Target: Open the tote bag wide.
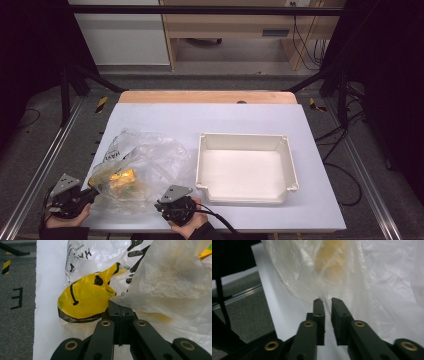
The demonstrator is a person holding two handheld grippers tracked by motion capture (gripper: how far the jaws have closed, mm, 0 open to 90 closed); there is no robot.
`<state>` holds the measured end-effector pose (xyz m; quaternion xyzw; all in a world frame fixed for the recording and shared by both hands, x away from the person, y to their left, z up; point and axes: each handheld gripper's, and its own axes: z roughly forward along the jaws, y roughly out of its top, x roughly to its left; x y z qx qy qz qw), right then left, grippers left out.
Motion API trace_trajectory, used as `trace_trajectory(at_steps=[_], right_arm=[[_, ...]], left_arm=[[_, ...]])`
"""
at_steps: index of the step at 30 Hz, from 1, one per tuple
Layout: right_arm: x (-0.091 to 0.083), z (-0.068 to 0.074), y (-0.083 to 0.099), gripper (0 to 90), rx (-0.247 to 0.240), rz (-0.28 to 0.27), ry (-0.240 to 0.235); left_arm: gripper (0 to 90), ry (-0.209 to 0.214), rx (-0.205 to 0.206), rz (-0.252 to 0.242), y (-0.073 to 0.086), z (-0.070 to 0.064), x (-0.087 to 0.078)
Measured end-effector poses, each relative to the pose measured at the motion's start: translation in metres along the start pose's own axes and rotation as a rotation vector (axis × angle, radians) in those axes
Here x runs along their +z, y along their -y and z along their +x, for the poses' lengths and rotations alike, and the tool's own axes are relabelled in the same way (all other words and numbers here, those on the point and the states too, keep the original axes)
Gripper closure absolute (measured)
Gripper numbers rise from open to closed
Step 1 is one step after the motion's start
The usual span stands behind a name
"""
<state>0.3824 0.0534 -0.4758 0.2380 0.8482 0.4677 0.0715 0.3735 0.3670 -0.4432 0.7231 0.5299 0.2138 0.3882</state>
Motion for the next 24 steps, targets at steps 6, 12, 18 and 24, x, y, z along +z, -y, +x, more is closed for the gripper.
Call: trace_trajectory(at_steps=[6, 12, 18, 24], right_arm=[[-0.03, 0.002, -0.02, 64.7, -0.009, -0.137, -0.001], [-0.042, -0.007, -0.037, 58.4, 0.006, -0.207, 0.069], [-0.014, -0.018, -0.034, 57.1, 0.022, -0.116, 0.082], [-0.012, -0.015, -0.028, 88.7, 0.02, -0.081, 0.025]], left_arm=[[89.9, -0.003, 0.001, -0.004, -0.001, 0.0, -0.001], [89.9, -0.004, -0.002, -0.005, -0.001, 0.0, -0.001], [89.8, 0.003, -0.008, -0.025, -0.001, 0.002, -0.003], [80.3, 0.001, -0.029, -0.074, -0.004, 0.003, -0.01]])
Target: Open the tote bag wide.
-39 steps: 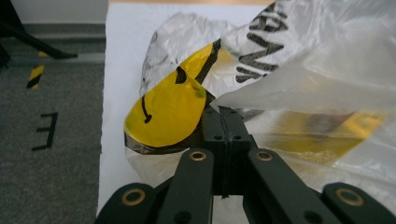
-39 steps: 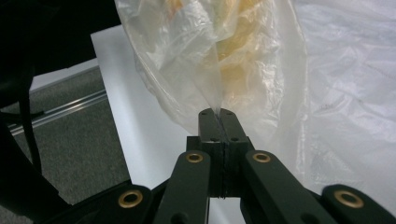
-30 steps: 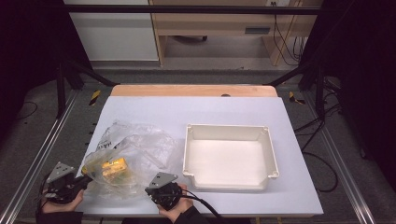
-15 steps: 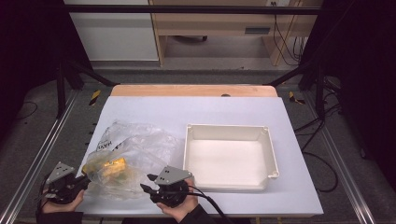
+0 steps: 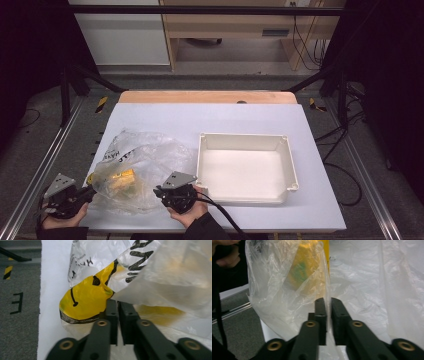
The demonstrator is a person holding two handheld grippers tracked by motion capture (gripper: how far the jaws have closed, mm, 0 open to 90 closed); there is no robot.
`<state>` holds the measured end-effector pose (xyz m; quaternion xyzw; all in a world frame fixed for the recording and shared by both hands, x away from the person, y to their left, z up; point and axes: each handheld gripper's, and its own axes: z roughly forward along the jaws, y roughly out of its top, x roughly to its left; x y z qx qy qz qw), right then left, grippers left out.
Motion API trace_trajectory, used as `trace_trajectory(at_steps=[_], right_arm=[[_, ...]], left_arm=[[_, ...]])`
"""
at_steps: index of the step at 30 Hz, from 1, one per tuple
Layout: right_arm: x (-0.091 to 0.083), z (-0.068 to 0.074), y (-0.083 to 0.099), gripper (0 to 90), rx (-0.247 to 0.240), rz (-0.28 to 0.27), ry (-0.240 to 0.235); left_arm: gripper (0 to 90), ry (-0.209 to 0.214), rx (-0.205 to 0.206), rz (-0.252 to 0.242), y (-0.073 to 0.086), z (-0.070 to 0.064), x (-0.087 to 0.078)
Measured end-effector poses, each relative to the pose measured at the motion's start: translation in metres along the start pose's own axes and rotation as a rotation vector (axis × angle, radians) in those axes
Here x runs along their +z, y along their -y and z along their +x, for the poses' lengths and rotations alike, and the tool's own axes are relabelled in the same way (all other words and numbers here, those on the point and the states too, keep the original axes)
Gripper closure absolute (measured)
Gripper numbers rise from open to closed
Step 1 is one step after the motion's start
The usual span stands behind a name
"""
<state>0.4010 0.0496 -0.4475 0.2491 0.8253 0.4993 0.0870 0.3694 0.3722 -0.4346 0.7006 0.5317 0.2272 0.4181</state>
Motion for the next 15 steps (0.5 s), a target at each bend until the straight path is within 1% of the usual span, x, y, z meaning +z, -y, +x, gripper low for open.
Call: trace_trajectory(at_steps=[1, 3, 4, 5, 6, 8, 10, 11, 12, 13, 14, 15], right_arm=[[-0.001, 0.0, 0.0, 89.9, 0.003, -0.003, -0.005], [-0.004, 0.0, 0.0, 90.0, 0.006, -0.009, -0.012], [-0.005, 0.0, -0.001, 90.0, 0.008, -0.009, -0.011], [-0.005, 0.0, -0.001, 90.0, 0.008, -0.009, -0.011], [-0.006, 0.001, 0.0, 90.0, 0.008, -0.009, -0.013], [-0.006, 0.001, 0.0, 90.0, 0.007, -0.008, -0.014], [-0.005, 0.001, 0.001, 90.0, 0.004, -0.004, -0.013], [-0.004, 0.002, 0.001, 90.0, 0.003, -0.004, -0.014], [-0.004, 0.002, 0.002, 90.0, 0.003, -0.001, -0.015], [-0.004, 0.003, 0.002, 90.0, 0.002, 0.001, -0.015], [-0.004, 0.003, 0.002, 90.0, -0.001, 0.001, -0.015], [-0.003, 0.004, 0.002, 90.0, -0.002, 0.002, -0.016]], left_arm=[[76.1, -0.003, -0.008, -0.016, -0.001, 0.0, -0.002], [64.8, -0.017, -0.026, -0.048, -0.005, 0.002, -0.008], [61.1, -0.018, -0.038, -0.063, -0.007, 0.003, -0.012], [57.2, -0.018, -0.038, -0.063, -0.007, 0.003, -0.012], [53.5, -0.017, -0.054, -0.116, -0.012, 0.004, -0.02], [49.1, -0.015, -0.054, -0.16, -0.017, 0.004, -0.03], [45.6, -0.002, -0.061, -0.207, -0.024, 0.002, -0.039], [44.2, -0.002, -0.061, -0.207, -0.024, 0.002, -0.039], [42.5, -0.009, -0.042, -0.235, -0.029, -0.001, -0.047], [41.6, -0.009, -0.042, -0.235, -0.029, -0.001, -0.047], [40.3, 0.006, -0.024, -0.256, -0.037, -0.006, -0.054], [39.7, 0.01, -0.015, -0.266, -0.04, -0.01, -0.057]])
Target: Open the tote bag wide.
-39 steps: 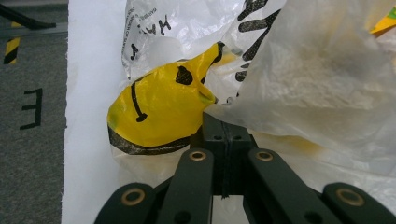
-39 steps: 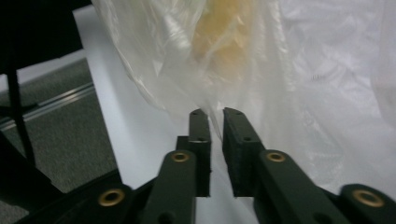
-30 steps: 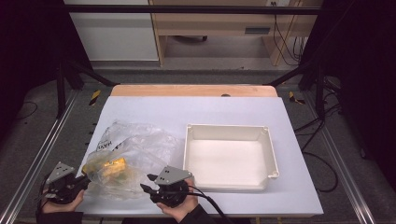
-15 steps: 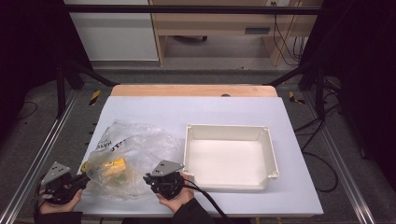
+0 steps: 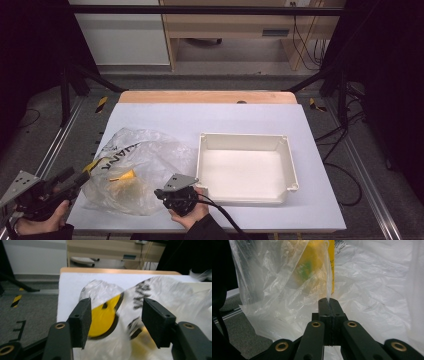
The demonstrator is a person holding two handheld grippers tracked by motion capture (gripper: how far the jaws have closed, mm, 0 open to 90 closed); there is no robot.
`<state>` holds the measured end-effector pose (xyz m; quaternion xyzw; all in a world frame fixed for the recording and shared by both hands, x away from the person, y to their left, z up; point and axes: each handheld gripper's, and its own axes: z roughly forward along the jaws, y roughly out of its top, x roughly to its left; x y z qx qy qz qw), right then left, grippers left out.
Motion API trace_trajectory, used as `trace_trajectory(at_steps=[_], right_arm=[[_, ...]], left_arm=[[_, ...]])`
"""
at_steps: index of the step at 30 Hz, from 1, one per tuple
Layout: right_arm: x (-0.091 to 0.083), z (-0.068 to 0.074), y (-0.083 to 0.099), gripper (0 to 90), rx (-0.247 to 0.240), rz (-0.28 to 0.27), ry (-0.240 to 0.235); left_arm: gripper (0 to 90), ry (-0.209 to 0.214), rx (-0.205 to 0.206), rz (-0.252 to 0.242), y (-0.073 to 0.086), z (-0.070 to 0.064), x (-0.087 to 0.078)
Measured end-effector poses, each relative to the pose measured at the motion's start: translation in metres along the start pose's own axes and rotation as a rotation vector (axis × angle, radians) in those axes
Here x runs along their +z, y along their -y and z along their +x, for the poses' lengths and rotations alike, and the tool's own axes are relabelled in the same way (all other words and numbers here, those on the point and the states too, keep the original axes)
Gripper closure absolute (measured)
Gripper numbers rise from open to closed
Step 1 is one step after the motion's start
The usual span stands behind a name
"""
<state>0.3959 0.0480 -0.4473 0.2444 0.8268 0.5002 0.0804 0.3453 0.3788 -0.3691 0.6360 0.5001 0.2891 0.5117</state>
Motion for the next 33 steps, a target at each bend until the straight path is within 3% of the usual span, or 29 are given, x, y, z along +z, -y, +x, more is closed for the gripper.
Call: trace_trajectory(at_steps=[5, 11, 16, 18, 20, 24, 28, 33], right_arm=[[-0.002, 0.001, -0.001, 90.0, -0.002, 0.0, 0.002], [-0.003, 0.001, -0.005, 90.0, -0.002, -0.007, 0.003], [-0.001, 0.003, -0.007, 90.0, -0.003, -0.006, 0.002], [0.0, 0.003, -0.007, 90.0, -0.006, -0.005, -0.001], [0.0, 0.004, -0.008, 90.0, -0.012, -0.002, -0.002], [-0.003, 0.006, -0.008, 90.0, -0.018, 0.002, -0.011], [-0.002, 0.007, -0.002, 90.0, -0.016, 0.027, -0.023], [0.002, 0.008, 0.009, 90.0, -0.022, 0.083, -0.028]], left_arm=[[37.3, 0.053, 0.072, -0.022, -0.018, -0.026, -0.001], [33.8, 0.096, 0.13, 0.015, -0.024, -0.049, 0.007], [33.4, 0.106, 0.176, 0.13, -0.017, -0.057, 0.026], [41.5, 0.107, 0.177, 0.175, -0.013, -0.057, 0.033], [58.3, 0.086, 0.184, 0.198, -0.012, -0.054, 0.038], [86.6, 0.038, 0.17, 0.168, -0.01, -0.043, 0.038], [89.6, -0.017, 0.137, 0.157, -0.005, -0.029, 0.034], [89.7, -0.07, 0.116, 0.204, 0.01, -0.01, 0.041]])
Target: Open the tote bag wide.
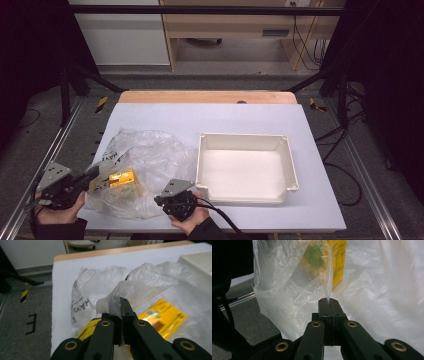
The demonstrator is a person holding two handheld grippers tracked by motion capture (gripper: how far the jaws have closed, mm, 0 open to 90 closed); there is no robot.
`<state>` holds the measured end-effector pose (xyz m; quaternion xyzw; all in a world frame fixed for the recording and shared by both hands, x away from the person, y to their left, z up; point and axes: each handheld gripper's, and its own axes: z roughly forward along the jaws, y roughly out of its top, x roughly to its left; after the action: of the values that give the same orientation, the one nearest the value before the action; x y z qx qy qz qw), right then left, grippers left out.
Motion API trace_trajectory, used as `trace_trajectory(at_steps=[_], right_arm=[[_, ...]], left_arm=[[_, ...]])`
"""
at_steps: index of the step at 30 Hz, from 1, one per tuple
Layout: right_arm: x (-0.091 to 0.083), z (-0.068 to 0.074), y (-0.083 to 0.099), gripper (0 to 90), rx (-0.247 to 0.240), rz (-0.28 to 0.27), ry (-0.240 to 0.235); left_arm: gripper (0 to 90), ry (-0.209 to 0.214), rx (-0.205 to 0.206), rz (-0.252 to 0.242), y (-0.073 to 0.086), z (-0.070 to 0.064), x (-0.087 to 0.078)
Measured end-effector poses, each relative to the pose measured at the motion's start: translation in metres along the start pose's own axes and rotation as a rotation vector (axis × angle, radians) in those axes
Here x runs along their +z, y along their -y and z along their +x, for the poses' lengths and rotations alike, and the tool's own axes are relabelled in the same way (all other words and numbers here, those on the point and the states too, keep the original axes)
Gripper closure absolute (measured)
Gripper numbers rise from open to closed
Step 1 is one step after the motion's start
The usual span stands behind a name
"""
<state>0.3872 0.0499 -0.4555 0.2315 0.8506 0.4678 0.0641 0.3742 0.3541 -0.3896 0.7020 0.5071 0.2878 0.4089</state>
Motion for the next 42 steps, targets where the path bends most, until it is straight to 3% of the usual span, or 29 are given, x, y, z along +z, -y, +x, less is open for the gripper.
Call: trace_trajectory(at_steps=[6, 7, 12, 17, 22, 24, 32, 38, 42], right_arm=[[0.005, -0.002, 0.011, 90.0, 0.019, 0.054, 0.012], [0.006, -0.004, 0.014, 90.0, 0.024, 0.075, 0.026], [0.005, -0.008, 0.02, 90.0, 0.035, 0.099, 0.078], [0.006, -0.011, 0.026, 89.8, 0.059, 0.118, 0.108], [0.009, -0.011, 0.028, 84.8, 0.063, 0.119, 0.124], [0.006, -0.011, 0.026, 81.4, 0.058, 0.102, 0.127], [-0.008, -0.005, 0.0, 66.3, 0.018, -0.064, 0.092], [0.002, -0.003, -0.018, 61.3, -0.006, -0.079, 0.087], [0.009, -0.007, -0.024, 55.3, -0.006, -0.099, 0.137]], left_arm=[[89.8, -0.01, -0.039, 0.064, 0.015, 0.013, 0.016], [89.8, -0.006, -0.046, 0.097, 0.021, 0.015, 0.024], [89.7, 0.003, -0.057, 0.173, 0.036, 0.017, 0.044], [89.8, 0.0, -0.04, 0.227, 0.044, 0.015, 0.055], [89.7, 0.003, -0.031, 0.25, 0.048, 0.014, 0.06], [89.8, 0.006, -0.031, 0.245, 0.047, 0.014, 0.059], [89.8, 0.006, -0.031, 0.218, 0.045, 0.014, 0.054], [89.8, 0.004, -0.037, 0.174, 0.041, 0.018, 0.042], [89.8, -0.001, -0.052, 0.154, 0.041, 0.023, 0.034]])
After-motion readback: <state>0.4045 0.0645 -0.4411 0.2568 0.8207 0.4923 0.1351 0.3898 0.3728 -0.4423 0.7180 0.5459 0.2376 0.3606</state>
